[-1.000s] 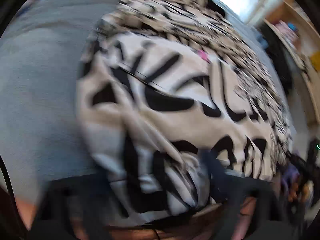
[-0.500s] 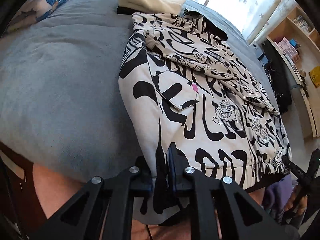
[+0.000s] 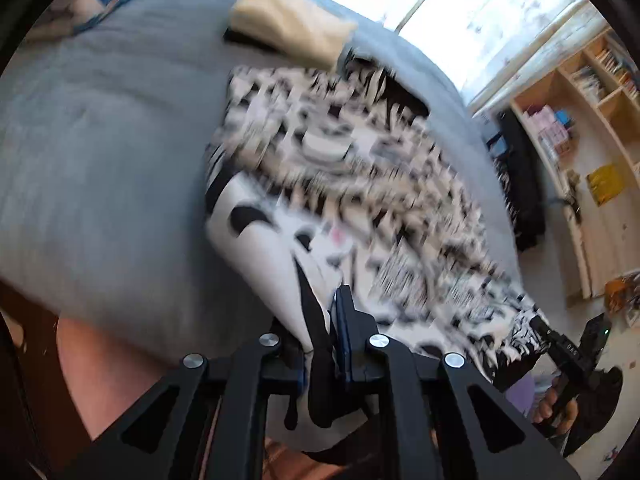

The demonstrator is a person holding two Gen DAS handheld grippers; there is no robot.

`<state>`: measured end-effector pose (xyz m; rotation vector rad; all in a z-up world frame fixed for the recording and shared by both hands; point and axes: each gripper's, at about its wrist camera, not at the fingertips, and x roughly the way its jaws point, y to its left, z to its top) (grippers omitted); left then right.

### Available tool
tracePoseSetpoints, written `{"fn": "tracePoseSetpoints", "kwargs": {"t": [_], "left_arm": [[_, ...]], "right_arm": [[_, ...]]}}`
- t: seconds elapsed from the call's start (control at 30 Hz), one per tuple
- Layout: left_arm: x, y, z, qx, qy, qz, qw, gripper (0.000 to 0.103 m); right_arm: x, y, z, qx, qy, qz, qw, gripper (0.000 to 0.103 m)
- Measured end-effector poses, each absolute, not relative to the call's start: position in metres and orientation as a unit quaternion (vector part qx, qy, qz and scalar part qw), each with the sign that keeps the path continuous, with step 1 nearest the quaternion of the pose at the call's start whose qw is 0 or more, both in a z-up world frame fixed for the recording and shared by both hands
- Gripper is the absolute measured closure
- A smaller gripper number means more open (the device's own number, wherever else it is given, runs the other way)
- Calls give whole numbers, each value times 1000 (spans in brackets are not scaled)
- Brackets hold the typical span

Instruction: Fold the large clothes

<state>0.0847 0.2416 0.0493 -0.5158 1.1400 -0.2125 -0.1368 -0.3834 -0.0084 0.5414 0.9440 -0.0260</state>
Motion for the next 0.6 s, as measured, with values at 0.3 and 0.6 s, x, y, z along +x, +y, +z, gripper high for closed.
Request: {"fn": "tracePoseSetpoints", "kwargs": {"t": [0.3, 0.6], "left_arm": [[251, 250, 74, -269, 472, -70, 837, 87], [398, 251, 0, -281, 553, -71, 781, 53]], "right_arm": [[6, -416, 15, 273, 395, -46, 876, 90], [130, -448, -39, 291, 428, -86, 851, 55]]}}
